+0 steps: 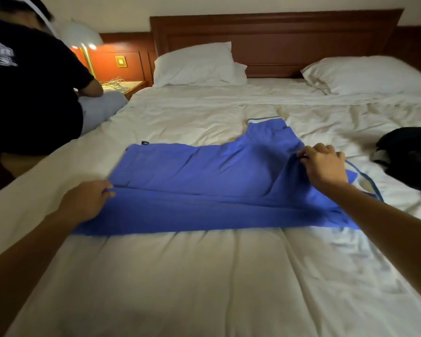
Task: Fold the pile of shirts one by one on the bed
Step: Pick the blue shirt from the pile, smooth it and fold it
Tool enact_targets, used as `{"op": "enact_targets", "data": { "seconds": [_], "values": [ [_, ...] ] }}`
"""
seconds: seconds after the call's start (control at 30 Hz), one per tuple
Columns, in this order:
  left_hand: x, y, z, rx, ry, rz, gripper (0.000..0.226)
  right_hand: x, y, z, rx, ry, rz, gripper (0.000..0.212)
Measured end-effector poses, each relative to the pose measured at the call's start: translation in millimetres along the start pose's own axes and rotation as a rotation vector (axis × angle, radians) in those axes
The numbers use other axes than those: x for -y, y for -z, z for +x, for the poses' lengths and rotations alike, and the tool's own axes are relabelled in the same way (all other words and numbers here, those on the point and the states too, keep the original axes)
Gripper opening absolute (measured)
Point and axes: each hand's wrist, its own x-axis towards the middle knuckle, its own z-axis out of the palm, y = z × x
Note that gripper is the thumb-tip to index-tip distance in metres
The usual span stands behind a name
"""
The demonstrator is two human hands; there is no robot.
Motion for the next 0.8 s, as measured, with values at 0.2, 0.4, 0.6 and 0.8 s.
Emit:
{"op": "enact_targets", "data": {
  "seconds": [0.2,0.4,0.6,0.8],
  "values": [
    [-4,-18,-3,0.040,-0.013,0.088,0.023,-3,-42,-38,0.326,0.099,-0.047,0.056],
    [2,-22,-7,-0.051,0.039,0.095,0.016,-18,-17,-74,0.471,0.032,0.239,0.055],
    [-12,-17,-38,-0.123,-0.292,-0.033,0.044,-41,37,-101,0.669,0.142,0.520,0.057],
    [-11,-11,-69,0.358,-0.387,-0.024,0.081,-73,47,-114,0.609,0.328,0.020,0.069]
  ]
}}
